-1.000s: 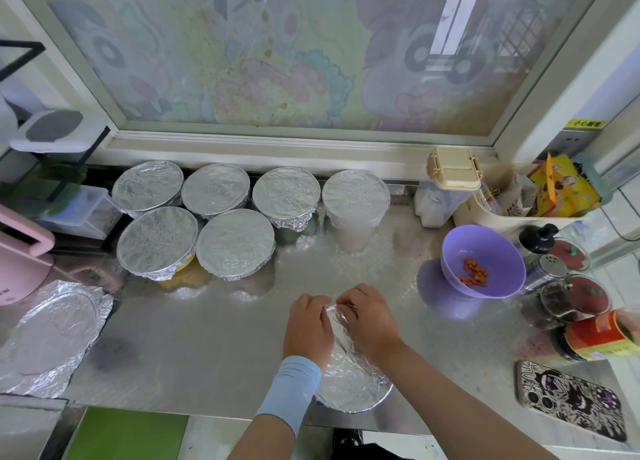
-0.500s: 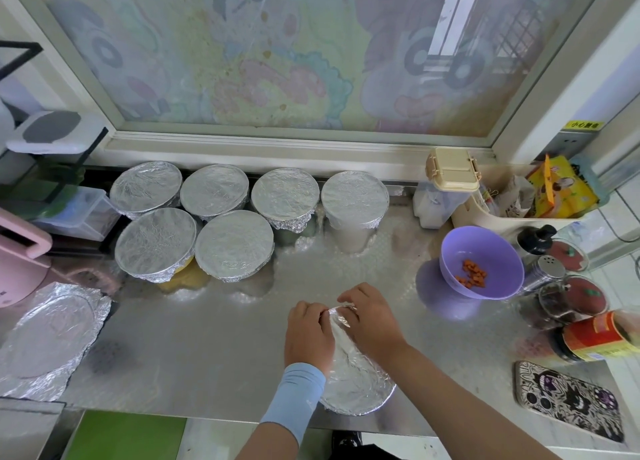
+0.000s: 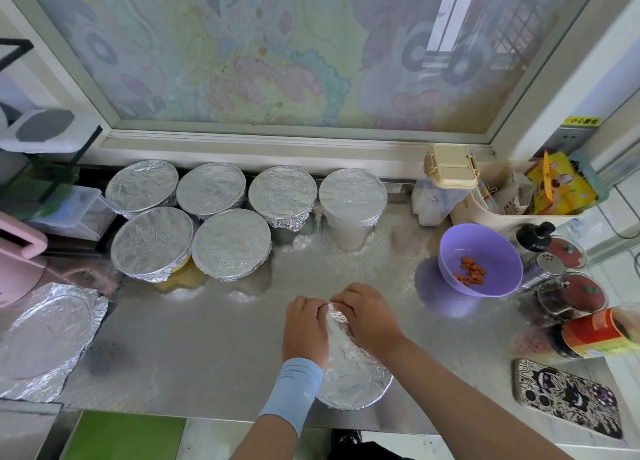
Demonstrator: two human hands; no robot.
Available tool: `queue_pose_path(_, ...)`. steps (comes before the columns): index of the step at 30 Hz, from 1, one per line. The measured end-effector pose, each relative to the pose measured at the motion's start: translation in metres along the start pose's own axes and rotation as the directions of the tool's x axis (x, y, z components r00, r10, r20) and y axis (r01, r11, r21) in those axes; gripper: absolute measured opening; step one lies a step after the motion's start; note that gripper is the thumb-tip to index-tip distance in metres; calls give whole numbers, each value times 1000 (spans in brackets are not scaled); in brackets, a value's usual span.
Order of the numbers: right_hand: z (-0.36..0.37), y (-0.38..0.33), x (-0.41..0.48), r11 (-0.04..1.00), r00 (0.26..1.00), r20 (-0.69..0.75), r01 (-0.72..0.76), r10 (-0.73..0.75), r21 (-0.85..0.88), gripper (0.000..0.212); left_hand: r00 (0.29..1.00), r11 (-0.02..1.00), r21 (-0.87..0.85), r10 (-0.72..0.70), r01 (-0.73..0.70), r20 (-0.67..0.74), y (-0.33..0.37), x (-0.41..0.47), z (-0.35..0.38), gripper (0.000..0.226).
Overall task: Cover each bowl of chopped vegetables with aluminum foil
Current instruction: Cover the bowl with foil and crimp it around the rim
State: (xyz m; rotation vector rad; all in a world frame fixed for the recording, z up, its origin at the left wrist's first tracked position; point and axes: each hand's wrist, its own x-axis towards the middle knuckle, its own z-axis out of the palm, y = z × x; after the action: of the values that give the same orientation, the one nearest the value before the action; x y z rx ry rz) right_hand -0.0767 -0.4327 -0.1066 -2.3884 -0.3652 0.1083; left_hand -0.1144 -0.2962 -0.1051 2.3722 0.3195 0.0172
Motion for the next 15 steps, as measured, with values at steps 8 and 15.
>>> queue_pose_path(8, 6, -6, 10, 996, 996, -27, -84, 84, 29, 15, 1000, 1000, -16, -18, 18, 11, 4, 12, -11, 23)
queue_pose_path(15, 0, -8, 10, 948, 972, 24, -234, 234, 215, 9, 999, 990, -139, 15, -10, 39, -6, 19, -7, 13)
